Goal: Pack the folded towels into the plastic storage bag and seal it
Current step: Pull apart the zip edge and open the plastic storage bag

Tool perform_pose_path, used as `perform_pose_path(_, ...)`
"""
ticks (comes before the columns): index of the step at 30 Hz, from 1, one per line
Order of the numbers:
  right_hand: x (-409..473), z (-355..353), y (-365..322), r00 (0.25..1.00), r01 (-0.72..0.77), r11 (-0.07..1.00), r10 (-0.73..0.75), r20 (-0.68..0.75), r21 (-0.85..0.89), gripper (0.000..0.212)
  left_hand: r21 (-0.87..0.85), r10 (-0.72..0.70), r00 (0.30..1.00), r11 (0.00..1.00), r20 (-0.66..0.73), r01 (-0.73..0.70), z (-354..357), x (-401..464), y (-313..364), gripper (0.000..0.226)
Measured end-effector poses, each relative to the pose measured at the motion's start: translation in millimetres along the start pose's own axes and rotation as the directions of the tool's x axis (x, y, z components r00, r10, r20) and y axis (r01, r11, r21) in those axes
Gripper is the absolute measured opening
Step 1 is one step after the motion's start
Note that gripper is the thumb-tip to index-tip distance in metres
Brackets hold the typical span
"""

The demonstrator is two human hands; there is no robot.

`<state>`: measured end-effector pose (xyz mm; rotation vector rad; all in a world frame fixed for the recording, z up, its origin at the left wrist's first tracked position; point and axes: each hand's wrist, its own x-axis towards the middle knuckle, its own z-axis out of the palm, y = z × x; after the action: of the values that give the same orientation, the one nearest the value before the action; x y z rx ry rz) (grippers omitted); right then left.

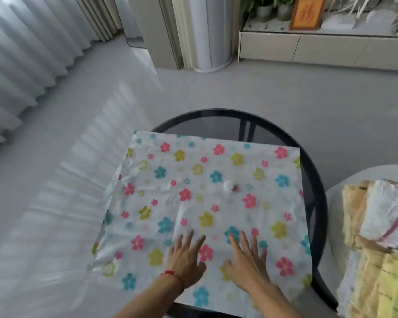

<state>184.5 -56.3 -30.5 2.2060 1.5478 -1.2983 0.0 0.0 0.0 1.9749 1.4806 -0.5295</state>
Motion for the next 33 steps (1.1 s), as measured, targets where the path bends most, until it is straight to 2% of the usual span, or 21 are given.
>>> perform_pose_path(2,24.4,21.6,11.0,0.990,-0.008,0.988,-0.014,-0.141,-0.156,0.084,0.151,0.069,0.996,0.987,-0.056,-0.060,22.5,20.8,-8.5,0.073)
perform_pose_path(4,44.9,30.2,21.2,0.963,0.015,0.976,-0.072,-0.259,-0.218,0.083,0.237,0.143,0.979,0.966,-0.143,-0.106,40.5,43.3,-18.9,0.068)
perform_pose_path(6,65.0,38.0,31.9,0.901,0.069,0.966,-0.167,-0.401,-0.248,0.081,0.249,0.228,0.936,0.955,-0.266,-0.162,60.6,62.1,-27.3,0.065)
perform_pose_path(8,83.0,36.2,38.8,0.846,0.082,0.954,-0.220,-0.486,-0.289,0.081,0.287,0.306,0.874,0.936,-0.377,-0.204,74.0,80.8,-34.4,0.066)
perform_pose_path(11,103.7,35.4,45.1,0.806,0.044,0.937,-0.238,-0.543,-0.347,0.082,0.313,0.344,0.807,0.927,-0.481,-0.209,85.4,102.7,-38.8,0.065)
perform_pose_path(15,117.4,29.9,49.7,0.759,0.061,0.932,-0.276,-0.589,-0.359,0.084,0.314,0.378,0.743,0.920,-0.552,-0.236,90.5,115.7,-43.5,0.063)
perform_pose_path(19,112.0,27.6,46.9,0.719,0.068,0.913,-0.324,-0.615,-0.402,0.080,0.392,0.508,0.600,0.861,-0.619,-0.324,84.6,107.4,-42.5,0.051)
perform_pose_path(20,105.0,29.2,44.6,0.697,0.098,0.900,-0.367,-0.616,-0.425,0.077,0.437,0.563,0.554,0.826,-0.614,-0.355,83.7,103.5,-42.6,0.048)
perform_pose_path(22,82.0,37.0,39.6,0.645,0.251,0.857,-0.495,-0.583,-0.450,0.068,0.504,0.638,0.510,0.770,-0.578,-0.392,83.8,91.5,-46.0,0.042)
perform_pose_path(24,51.9,51.0,36.2,0.589,0.409,0.786,-0.615,-0.524,-0.464,0.058,0.474,0.645,0.500,0.764,-0.579,-0.437,89.7,73.4,-51.9,0.038)
perform_pose_path(26,21.9,68.1,36.4,0.563,0.460,0.745,-0.665,-0.490,-0.483,0.050,0.395,0.629,0.505,0.772,-0.591,-0.498,99.1,51.4,-59.0,0.036)
perform_pose_path(30,-12.4,90.8,35.6,0.638,0.396,0.749,-0.640,-0.428,-0.531,0.045,0.287,0.649,0.511,0.734,-0.564,-0.616,114.0,16.9,-72.1,0.031)
perform_pose_path(33,-23.1,97.4,32.1,0.693,0.342,0.781,-0.586,-0.420,-0.523,0.046,0.265,0.664,0.572,0.733,-0.482,-0.627,116.6,4.8,-77.7,0.038)
